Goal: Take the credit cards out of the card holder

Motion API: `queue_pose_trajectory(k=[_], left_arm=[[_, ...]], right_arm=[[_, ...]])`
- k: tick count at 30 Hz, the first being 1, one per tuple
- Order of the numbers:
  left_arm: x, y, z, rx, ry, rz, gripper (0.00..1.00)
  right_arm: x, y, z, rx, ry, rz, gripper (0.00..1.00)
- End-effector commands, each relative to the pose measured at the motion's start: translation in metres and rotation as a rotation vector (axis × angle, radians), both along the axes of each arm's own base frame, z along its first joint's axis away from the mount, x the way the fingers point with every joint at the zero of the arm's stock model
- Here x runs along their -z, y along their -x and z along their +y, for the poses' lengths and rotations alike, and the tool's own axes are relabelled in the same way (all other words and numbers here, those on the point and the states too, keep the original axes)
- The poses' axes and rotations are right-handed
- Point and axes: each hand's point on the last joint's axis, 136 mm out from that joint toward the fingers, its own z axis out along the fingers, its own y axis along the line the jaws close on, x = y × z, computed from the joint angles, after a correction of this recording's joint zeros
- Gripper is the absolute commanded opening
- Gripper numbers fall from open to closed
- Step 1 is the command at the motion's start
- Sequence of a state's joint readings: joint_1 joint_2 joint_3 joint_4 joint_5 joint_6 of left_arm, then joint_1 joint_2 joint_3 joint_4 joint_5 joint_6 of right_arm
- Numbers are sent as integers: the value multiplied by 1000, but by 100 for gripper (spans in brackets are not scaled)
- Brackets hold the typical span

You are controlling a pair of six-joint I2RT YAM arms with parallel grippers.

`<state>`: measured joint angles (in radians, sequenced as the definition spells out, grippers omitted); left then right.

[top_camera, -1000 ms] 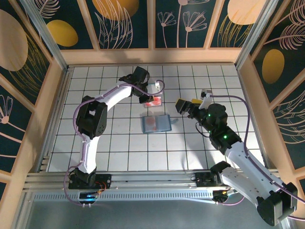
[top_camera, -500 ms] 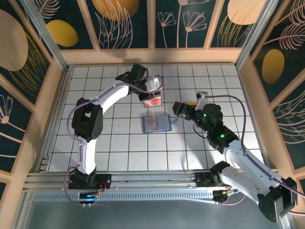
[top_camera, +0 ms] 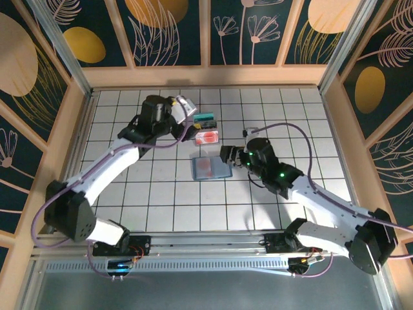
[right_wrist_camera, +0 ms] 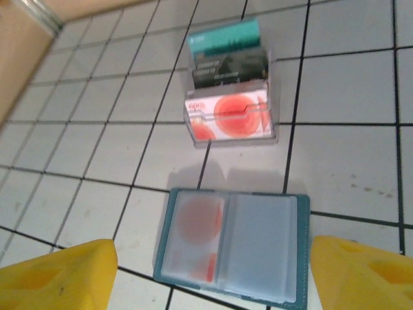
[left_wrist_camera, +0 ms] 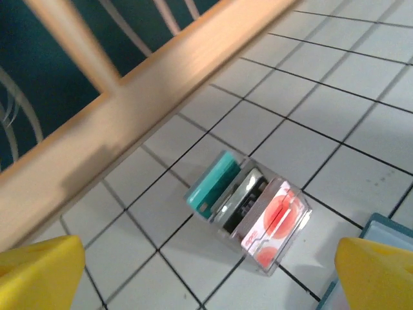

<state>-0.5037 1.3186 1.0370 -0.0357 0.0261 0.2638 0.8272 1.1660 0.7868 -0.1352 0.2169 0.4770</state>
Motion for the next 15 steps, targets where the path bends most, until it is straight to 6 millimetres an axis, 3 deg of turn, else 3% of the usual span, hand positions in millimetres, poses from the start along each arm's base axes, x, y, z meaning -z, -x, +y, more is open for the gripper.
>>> queue_pose_trajectory(k=[1, 7, 10, 15], left_arm=[[-16, -6, 46, -313, 189, -40, 99], [8, 24, 113, -664, 321, -4, 99], [24, 42, 131, -752, 407, 27, 99], [45, 65, 137, -760, 547, 76, 99]], right_arm=[[12, 2, 8, 25, 114, 25, 75], [48, 16, 44, -45, 289, 95, 66], [66, 21, 61, -84, 351, 127, 62], [91, 20, 76, -118, 412, 177, 57]])
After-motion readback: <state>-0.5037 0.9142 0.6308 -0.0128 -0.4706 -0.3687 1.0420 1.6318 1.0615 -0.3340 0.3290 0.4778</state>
